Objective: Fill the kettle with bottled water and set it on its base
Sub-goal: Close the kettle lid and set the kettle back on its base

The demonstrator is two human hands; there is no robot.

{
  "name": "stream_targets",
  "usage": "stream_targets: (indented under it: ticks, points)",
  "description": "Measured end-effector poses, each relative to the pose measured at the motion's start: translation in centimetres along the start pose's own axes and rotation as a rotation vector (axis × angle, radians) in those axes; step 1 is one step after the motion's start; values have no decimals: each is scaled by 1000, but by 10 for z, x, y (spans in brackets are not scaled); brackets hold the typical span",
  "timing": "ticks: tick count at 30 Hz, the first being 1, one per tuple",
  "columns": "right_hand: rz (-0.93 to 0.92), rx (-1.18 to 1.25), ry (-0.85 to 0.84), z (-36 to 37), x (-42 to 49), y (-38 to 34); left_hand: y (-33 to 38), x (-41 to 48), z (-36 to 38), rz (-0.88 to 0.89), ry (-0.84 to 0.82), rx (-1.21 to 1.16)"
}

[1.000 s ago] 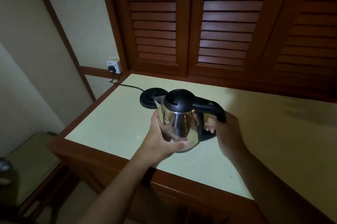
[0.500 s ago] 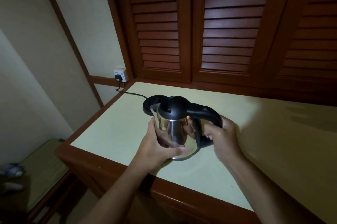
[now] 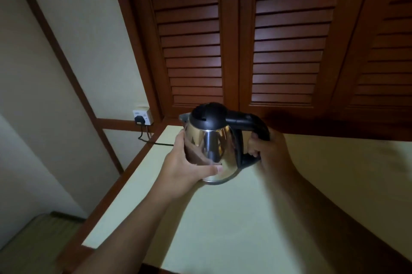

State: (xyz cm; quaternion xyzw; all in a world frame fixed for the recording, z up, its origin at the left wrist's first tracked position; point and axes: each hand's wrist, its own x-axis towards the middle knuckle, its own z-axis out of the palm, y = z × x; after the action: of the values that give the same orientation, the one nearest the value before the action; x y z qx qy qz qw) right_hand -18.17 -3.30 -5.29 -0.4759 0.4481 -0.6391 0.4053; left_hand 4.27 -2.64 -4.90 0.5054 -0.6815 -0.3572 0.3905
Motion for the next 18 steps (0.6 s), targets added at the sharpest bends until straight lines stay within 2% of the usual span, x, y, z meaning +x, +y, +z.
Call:
stream_targets:
  ticks: [5,11,18]
  points:
    - [32,43,113,34,31,15,-26,44,-25,39,-47,-23]
    - [53,-53,146,47,45,31,-48,70,-35,51,-115,-16]
    - [67,-39,217,58,51,35,-64,87,-35,23,-148,-57]
